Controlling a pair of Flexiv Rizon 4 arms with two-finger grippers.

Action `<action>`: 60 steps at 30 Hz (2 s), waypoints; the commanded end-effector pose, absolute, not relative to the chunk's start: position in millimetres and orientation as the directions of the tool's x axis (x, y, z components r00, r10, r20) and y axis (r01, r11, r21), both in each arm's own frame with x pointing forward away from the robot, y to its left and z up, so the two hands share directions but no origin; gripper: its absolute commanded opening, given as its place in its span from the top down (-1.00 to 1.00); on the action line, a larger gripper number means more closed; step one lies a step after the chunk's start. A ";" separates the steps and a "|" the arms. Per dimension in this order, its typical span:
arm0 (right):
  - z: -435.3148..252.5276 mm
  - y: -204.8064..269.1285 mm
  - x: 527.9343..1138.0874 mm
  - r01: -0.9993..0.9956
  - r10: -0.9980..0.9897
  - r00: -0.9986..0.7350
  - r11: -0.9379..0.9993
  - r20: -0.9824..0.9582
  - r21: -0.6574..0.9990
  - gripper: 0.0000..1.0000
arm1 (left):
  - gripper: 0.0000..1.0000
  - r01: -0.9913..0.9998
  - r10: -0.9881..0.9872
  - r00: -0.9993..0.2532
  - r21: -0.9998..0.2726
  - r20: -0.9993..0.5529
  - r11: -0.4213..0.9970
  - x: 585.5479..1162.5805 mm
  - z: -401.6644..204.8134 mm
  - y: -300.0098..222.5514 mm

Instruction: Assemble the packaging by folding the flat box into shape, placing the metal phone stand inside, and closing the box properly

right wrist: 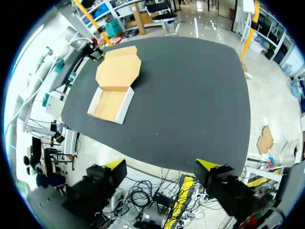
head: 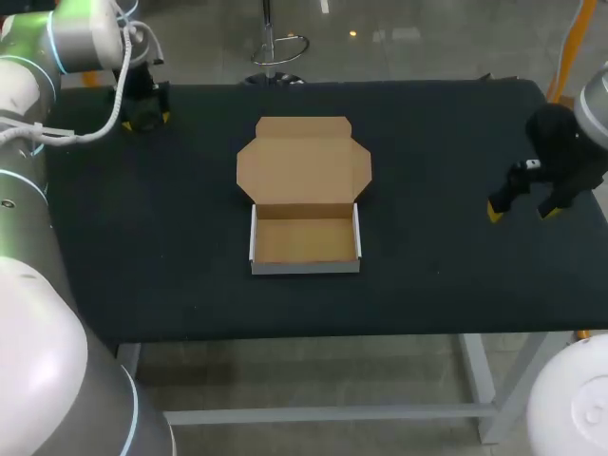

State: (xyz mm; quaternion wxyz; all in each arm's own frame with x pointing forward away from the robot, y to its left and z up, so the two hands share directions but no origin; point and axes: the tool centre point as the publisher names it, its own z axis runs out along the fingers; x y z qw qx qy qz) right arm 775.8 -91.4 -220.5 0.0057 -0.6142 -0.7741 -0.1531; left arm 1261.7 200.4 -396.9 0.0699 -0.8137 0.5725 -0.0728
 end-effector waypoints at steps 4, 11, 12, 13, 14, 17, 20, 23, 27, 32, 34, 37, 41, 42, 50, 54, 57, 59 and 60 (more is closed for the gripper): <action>-218.3 -91.6 775.2 0.953 0.949 -0.245 0.200 0.196 0.226 -1.00 | -0.69 -0.928 -0.942 0.335 -0.162 0.032 -0.336 1275.8 -400.7 202.9; -218.3 -91.6 775.2 0.953 0.949 -0.245 0.200 0.196 0.226 -1.00 | -0.65 -0.927 -0.941 0.336 -0.167 0.028 -0.336 1281.7 -400.9 205.5; -218.3 -91.6 775.2 0.953 0.949 -0.245 0.200 0.196 0.226 -1.00 | -0.64 -0.927 -0.941 0.336 -0.167 0.027 -0.336 1282.2 -401.0 205.7; -218.3 -91.6 775.2 0.953 0.949 -0.245 0.200 0.196 0.226 -1.00 | -0.62 -0.927 -0.941 0.336 -0.167 0.025 -0.336 1282.7 -401.3 205.9; -218.3 -91.6 775.2 0.953 0.949 -0.245 0.200 0.196 0.226 -1.00 | -0.60 -0.927 -0.941 0.336 -0.167 0.024 -0.335 1283.1 -401.5 206.0; -218.3 -91.6 775.2 0.953 0.949 -0.245 0.200 0.196 0.226 -1.00 | -0.55 -0.928 -0.942 0.336 -0.167 0.020 -0.334 1284.5 -402.1 206.2; -218.3 -91.6 775.2 0.953 0.949 -0.245 0.200 0.196 0.226 -1.00 | -0.55 -0.928 -0.942 0.335 -0.166 0.016 -0.333 1286.2 -403.1 206.5; -218.3 -91.6 775.2 0.953 0.949 -0.245 0.200 0.196 0.226 -1.00 | -0.24 -0.928 -0.942 0.335 -0.165 0.014 -0.333 1287.3 -403.8 206.9; -218.3 -91.6 775.2 0.953 0.949 -0.245 0.200 0.196 0.226 -1.00 | 0.74 -0.928 -0.942 0.335 -0.164 0.015 -0.333 1287.8 -404.1 207.1; -218.3 -91.6 775.2 0.953 0.949 -0.245 0.200 0.196 0.226 -1.00 | 1.00 -0.928 -0.943 0.332 -0.176 0.018 -0.330 1283.9 -401.6 206.8; -218.3 -91.6 775.2 0.953 0.949 -0.245 0.200 0.196 0.226 -1.00 | 1.00 -0.927 -0.944 0.330 -0.181 0.019 -0.328 1281.1 -399.8 206.4; -218.3 -91.6 775.2 0.953 0.949 -0.245 0.200 0.196 0.226 -1.00 | 1.00 -0.926 -0.945 0.325 -0.193 0.025 -0.324 1276.2 -394.9 205.2; -218.3 -91.6 775.2 0.953 0.949 -0.245 0.200 0.196 0.226 -1.00 | 1.00 -0.925 -0.948 0.317 -0.211 0.029 -0.316 1267.8 -386.1 202.5; -218.3 -91.6 775.2 0.953 0.949 -0.245 0.200 0.196 0.226 -1.00 | 1.00 -0.925 -0.949 0.315 -0.215 0.032 -0.314 1265.1 -383.3 201.7; -218.3 -91.6 775.2 0.953 0.949 -0.245 0.200 0.196 0.226 -1.00 | 1.00 -0.921 -0.951 0.306 -0.242 0.038 -0.306 1236.6 -362.0 198.3; -218.3 -91.6 775.2 0.953 0.949 -0.245 0.200 0.196 0.226 -1.00 | 1.00 -0.919 -0.952 0.305 -0.251 0.039 -0.305 1214.7 -349.2 197.3; -218.3 -91.6 775.2 0.953 0.949 -0.245 0.200 0.196 0.226 -1.00 | 1.00 -0.914 -0.953 0.301 -0.271 0.042 -0.301 1193.1 -340.8 194.1; -218.3 -91.6 775.2 0.953 0.949 -0.245 0.200 0.196 0.226 -1.00 | 1.00 -0.913 -0.954 0.296 -0.280 0.044 -0.296 1178.4 -334.9 192.5; -218.3 -91.6 775.2 0.953 0.949 -0.245 0.200 0.196 0.226 -1.00 | 1.00 -0.912 -0.955 0.294 -0.284 0.044 -0.295 1172.1 -332.2 191.9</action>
